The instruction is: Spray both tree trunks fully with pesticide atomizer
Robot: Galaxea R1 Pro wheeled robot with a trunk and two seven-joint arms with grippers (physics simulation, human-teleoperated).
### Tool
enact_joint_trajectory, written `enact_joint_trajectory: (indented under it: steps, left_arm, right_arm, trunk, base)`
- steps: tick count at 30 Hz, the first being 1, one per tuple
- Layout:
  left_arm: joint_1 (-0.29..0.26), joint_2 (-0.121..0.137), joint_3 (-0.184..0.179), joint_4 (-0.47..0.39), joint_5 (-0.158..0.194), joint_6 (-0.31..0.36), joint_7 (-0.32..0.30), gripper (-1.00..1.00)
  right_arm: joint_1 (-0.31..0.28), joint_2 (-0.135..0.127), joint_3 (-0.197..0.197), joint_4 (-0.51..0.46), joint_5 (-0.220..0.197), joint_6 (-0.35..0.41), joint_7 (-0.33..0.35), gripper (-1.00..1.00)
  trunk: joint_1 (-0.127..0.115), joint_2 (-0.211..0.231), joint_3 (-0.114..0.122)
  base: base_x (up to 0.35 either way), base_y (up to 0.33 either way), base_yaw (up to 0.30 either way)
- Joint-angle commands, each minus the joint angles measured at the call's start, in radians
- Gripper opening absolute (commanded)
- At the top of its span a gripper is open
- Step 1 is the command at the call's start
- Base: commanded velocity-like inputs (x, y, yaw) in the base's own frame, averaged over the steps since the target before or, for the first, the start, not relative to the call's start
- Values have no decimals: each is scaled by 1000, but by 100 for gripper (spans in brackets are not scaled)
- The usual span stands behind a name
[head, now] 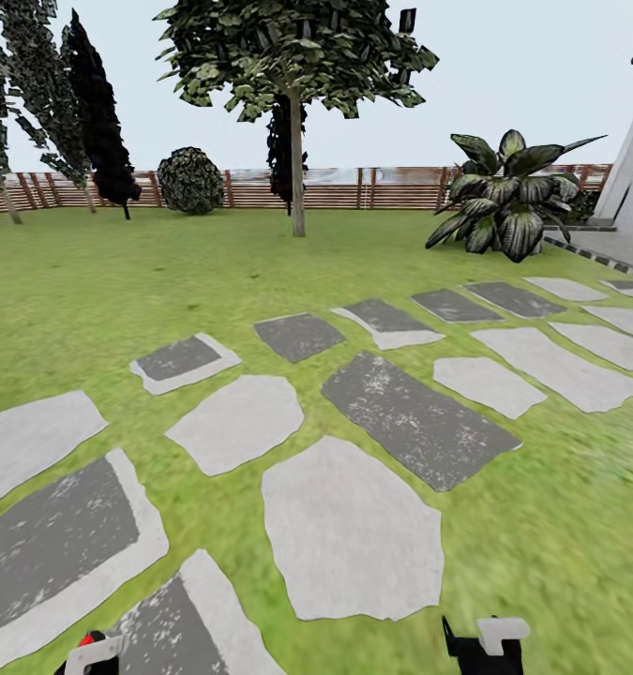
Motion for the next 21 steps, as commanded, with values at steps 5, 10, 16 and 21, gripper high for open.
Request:
enact_joint_trajectory:
  steps: [5, 10, 16, 21]
  left_arm:
    - [-1, 0, -1, -1, 6, -3, 0, -100]
    - [-1, 0, -1, -1, 5, -3, 0, -100]
    - [-1, 0, -1, -1, 6, -3, 0, -100]
    - [-1, 0, -1, -2, 6, -3, 0, -100]
  right_arm:
    - [-1, 0, 0, 1, 0, -3, -2, 100]
    - [-1, 0, 0, 1, 1, -3, -2, 100]
    - [-1, 0, 0, 1, 0, -3, -2, 100]
    - [0, 0, 0, 0, 0, -3, -2, 100]
  trunk:
    - [0, 0, -1]
    - [0, 0, -1]
    - [0, 0, -1]
    - [0, 0, -1]
  base:
    - [338, 0, 0]
    - [338, 0, 0]
    - [338, 0, 0]
    - [338, 0, 0]
